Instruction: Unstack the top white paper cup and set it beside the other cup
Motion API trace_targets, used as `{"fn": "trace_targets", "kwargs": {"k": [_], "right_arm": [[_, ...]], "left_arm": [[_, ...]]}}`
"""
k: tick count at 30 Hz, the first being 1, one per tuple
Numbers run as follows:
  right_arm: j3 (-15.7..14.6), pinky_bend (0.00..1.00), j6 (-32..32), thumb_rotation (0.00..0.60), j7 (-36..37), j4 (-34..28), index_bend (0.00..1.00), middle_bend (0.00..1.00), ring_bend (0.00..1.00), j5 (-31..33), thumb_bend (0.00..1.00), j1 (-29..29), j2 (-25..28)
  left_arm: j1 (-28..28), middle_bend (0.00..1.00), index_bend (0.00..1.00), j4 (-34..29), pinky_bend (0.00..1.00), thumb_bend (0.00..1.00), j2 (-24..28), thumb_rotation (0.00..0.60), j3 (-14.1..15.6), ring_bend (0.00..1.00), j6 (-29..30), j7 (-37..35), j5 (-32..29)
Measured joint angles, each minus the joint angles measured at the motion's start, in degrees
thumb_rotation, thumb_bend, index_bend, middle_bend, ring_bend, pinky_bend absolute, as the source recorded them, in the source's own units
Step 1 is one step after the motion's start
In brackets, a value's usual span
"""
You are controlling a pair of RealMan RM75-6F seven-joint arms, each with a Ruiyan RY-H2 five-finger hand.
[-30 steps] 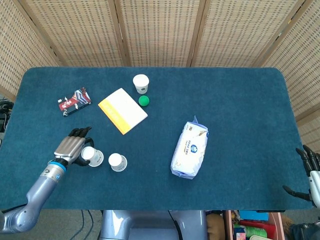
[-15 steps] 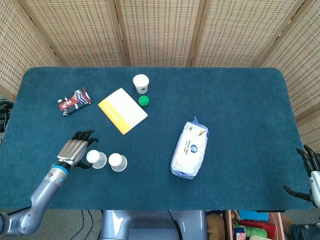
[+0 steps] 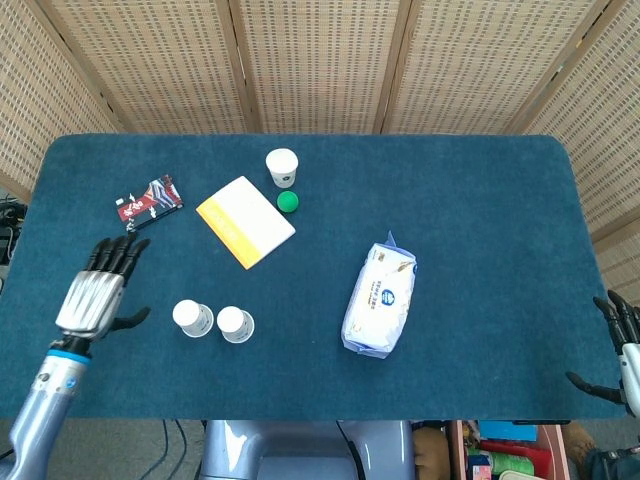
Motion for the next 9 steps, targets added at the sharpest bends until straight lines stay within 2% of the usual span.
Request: {"fn": "trace_targets", "kwargs": {"k": [4,9], "right_arm": [[0.04,0.00,0.10,0.600,0.39,0.08,0.00,0.00,0.00,0.02,0.00,-0.06,0.11],[0.19,0.00,0.13,0.600,0.56,0.20,0.00,0.00,0.00,0.36,0.00,-0.10,0.15]], "left_arm": [[7.65,0.00,0.00,2.41,0.00,0.24,0.47,0.600,2.85,0.00,6.98,-1.88,5.19],[12.10,0.00,0.00,4.32,0.00,0.24,1.19,0.600,5.52,0.00,8.55,-3.05,7.59]]}}
